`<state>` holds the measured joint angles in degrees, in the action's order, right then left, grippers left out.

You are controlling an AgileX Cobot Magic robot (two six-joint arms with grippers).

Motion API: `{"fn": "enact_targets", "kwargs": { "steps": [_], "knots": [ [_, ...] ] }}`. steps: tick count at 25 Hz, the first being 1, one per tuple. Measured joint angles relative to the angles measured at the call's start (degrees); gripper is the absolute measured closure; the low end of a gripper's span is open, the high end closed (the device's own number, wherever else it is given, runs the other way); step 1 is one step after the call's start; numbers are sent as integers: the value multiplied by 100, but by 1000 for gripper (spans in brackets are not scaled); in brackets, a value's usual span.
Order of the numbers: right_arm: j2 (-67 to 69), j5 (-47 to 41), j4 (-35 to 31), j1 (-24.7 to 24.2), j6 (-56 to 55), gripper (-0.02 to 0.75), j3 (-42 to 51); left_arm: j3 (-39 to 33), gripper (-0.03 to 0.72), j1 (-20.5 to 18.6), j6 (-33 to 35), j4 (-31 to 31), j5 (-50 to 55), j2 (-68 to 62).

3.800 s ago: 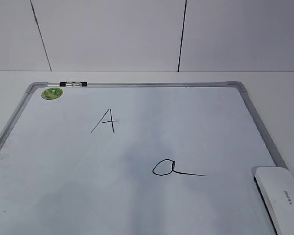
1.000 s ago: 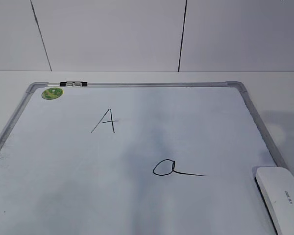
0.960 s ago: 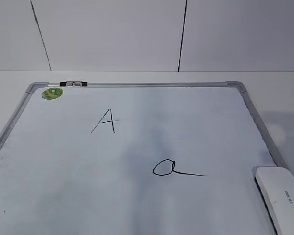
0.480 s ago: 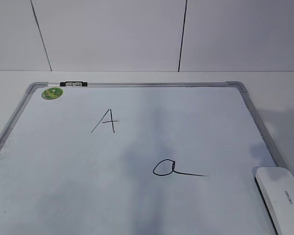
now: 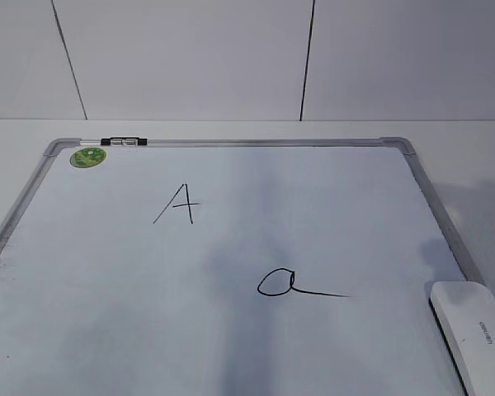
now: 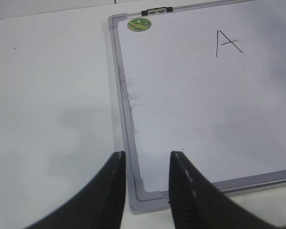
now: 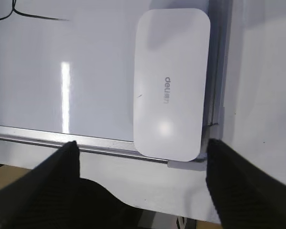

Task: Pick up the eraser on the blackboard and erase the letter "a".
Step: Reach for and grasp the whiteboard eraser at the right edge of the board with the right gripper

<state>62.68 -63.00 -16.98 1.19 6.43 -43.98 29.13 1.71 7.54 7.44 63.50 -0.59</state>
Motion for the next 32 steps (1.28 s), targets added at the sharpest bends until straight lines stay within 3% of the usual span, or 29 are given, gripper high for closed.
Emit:
{"fn": "enact_targets", "kwargs": {
  "steps": [12, 20, 32],
  "knots": [
    [317, 324, 13, 0, 66, 72, -66, 0, 454, 0, 0, 0, 0, 0],
    [745, -74, 351, 3, -13, 73, -117, 0, 454, 0, 0, 0, 0, 0],
    [774, 238, 736, 454, -459, 80, -117, 0, 454, 0, 0, 0, 0, 0]
  ]
}}
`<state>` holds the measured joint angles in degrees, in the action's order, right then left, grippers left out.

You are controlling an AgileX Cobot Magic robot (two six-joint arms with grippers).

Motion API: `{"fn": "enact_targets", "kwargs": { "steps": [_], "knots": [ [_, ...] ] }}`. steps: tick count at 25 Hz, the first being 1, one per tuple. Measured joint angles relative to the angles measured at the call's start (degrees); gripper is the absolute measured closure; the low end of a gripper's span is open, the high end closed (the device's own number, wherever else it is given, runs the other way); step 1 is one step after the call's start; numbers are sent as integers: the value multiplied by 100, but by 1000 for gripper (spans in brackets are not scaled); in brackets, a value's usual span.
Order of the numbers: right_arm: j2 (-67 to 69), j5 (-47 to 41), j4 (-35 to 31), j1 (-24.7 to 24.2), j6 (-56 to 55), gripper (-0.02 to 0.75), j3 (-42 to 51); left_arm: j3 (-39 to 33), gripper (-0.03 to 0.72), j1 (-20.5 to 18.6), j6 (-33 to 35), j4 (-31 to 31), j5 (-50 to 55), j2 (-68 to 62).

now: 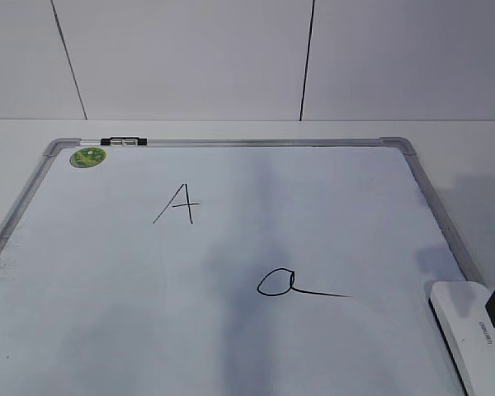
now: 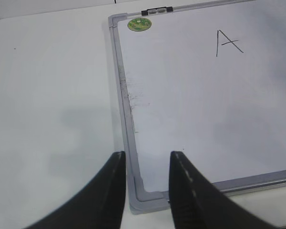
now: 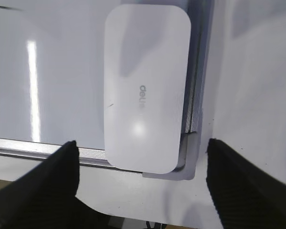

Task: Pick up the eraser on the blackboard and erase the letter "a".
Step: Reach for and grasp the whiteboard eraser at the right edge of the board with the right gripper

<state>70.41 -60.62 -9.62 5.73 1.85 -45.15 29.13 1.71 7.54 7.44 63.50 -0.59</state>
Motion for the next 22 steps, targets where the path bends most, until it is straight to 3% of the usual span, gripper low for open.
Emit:
{"fn": "enact_targets", "kwargs": {
  "steps": [22],
  "knots": [
    [860, 438, 36, 196, -27, 81, 0, 0, 453, 0, 0, 0, 0, 0]
  ]
}}
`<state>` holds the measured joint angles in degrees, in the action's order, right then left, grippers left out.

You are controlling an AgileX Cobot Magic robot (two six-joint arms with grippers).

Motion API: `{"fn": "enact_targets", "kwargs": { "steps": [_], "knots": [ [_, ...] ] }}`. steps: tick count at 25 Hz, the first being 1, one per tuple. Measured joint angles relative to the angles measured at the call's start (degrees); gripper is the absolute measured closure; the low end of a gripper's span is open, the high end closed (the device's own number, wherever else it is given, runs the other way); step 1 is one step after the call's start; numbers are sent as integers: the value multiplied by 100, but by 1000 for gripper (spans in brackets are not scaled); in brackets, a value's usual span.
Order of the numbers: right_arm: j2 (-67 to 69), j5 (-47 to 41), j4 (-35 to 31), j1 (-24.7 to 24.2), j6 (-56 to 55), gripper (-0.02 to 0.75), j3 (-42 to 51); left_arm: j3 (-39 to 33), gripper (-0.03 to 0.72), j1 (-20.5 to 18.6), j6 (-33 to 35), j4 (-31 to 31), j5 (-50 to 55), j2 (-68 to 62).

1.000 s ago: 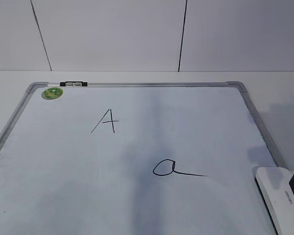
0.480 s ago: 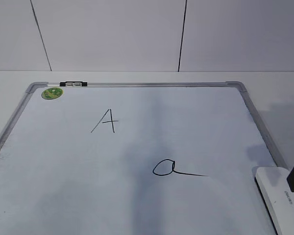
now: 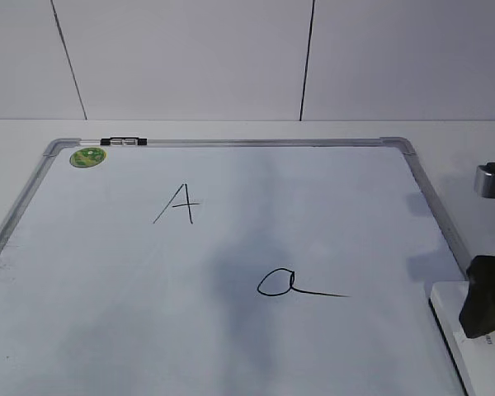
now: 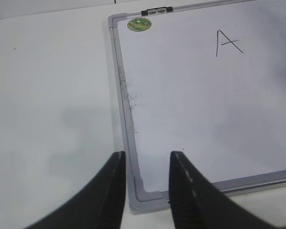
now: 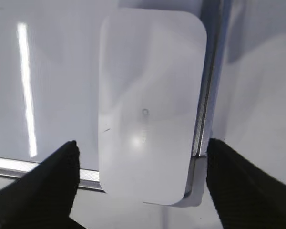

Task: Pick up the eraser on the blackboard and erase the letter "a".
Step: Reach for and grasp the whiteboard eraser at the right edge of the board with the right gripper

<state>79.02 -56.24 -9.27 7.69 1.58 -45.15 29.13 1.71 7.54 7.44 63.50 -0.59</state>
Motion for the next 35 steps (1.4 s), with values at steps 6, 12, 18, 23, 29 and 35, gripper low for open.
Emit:
{"fn": "enact_targets", "kwargs": {
  "steps": [6, 12, 18, 23, 29, 35],
  "knots": [
    [279, 151, 14, 0, 0, 81, -9, 0, 453, 0, 0, 0, 0, 0],
    [516, 233, 18, 0, 0, 81, -9, 0, 453, 0, 0, 0, 0, 0],
    [560, 312, 18, 0, -11, 81, -9, 0, 453, 0, 0, 0, 0, 0],
    [560, 278, 8, 0, -11, 82, -9, 0, 452, 0, 0, 0, 0, 0],
    [560, 231, -25, 0, -11, 82, -9, 0, 453, 0, 0, 0, 0, 0],
    [560, 227, -72, 0, -11, 82, -21, 0, 453, 0, 0, 0, 0, 0]
  ]
}}
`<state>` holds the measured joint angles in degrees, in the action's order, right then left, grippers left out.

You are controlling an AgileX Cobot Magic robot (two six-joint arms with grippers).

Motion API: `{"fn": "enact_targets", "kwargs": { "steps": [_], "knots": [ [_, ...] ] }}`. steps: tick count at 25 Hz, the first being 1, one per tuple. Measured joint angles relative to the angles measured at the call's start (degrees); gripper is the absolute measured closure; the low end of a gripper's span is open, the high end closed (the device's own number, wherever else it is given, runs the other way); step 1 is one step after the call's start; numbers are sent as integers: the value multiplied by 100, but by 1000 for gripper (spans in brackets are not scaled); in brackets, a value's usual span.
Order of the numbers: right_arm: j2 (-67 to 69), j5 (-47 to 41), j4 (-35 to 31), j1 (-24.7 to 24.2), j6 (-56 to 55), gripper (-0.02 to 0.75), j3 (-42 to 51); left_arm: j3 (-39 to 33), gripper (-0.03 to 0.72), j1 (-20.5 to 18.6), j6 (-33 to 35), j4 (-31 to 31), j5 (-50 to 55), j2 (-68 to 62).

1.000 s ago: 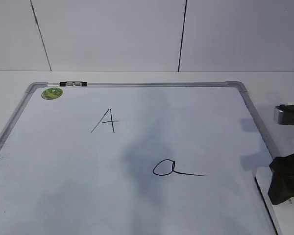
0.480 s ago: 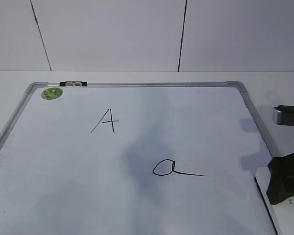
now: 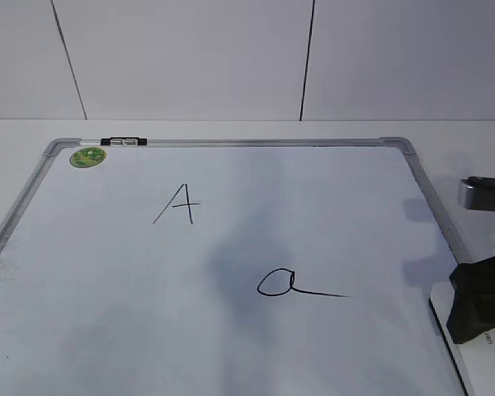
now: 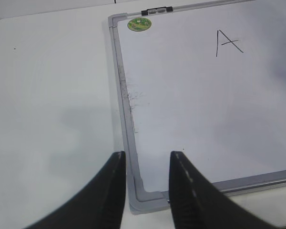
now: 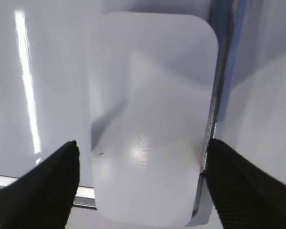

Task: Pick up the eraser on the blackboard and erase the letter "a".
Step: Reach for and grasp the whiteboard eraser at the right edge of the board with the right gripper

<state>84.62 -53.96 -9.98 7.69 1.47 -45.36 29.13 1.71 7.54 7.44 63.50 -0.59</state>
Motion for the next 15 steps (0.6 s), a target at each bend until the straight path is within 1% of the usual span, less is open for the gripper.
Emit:
{"fn": "enact_targets", "kwargs": {
  "steps": [4, 10, 15],
  "knots": [
    [4, -72, 85, 0, 0, 82, -229, 0, 452, 0, 0, 0, 0, 0],
    [13, -466, 109, 12, -77, 81, -813, 0, 451, 0, 0, 0, 0, 0],
    [13, -738, 98, 12, -108, 82, -885, 0, 451, 0, 0, 0, 0, 0]
  ]
}}
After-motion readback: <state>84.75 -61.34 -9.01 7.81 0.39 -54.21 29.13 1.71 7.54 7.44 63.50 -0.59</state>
